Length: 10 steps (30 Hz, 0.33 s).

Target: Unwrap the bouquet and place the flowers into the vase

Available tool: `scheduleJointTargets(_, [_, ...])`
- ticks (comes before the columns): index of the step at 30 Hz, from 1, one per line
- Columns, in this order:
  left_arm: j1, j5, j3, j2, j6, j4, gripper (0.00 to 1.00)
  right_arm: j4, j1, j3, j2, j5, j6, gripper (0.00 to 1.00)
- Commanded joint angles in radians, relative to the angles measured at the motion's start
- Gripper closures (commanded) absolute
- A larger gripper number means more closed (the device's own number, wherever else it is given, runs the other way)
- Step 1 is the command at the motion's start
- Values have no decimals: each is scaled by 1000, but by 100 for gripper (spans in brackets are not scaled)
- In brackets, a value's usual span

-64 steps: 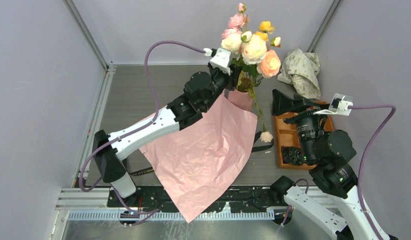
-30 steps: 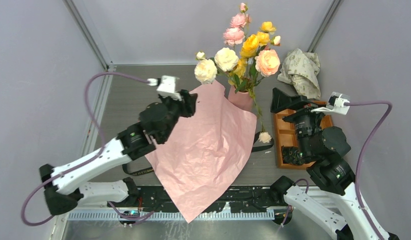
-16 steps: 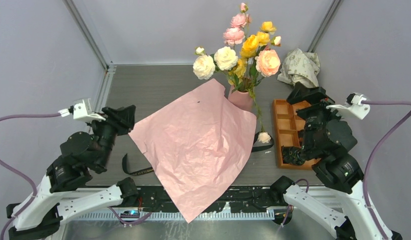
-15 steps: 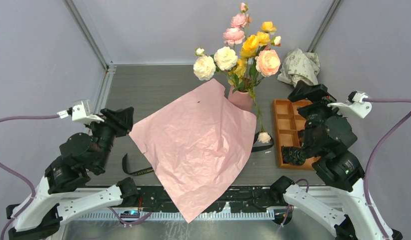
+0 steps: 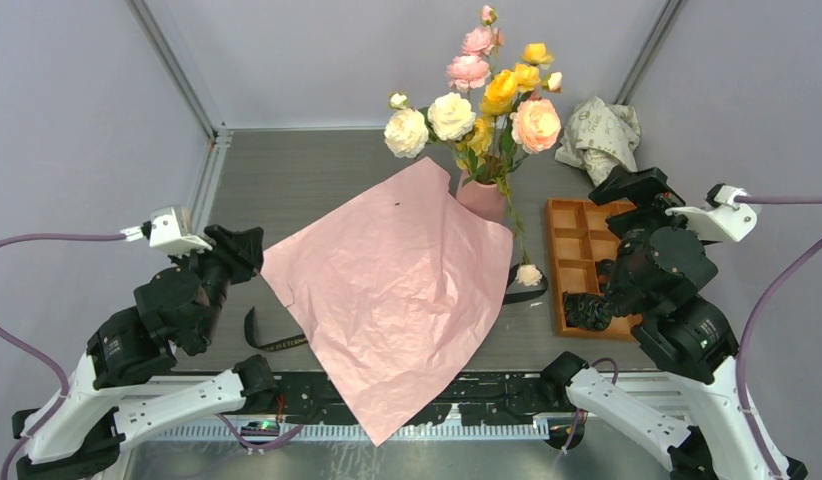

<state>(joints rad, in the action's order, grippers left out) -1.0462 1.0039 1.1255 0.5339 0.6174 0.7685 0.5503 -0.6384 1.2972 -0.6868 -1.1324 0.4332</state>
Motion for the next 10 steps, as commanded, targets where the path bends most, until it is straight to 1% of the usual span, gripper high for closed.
scheduleJointTargets(1, [-2,42,23,3,21,-3,57,14,3,45,4,-50,25,1])
scheduleJointTargets(6, [-2,41,22,8,22,-2,57,28,2,56,-14,-89,25,1])
scheduleJointTargets(10, [-2,44,20,3,24,0,57,45,2,72,-18,-78,29,1])
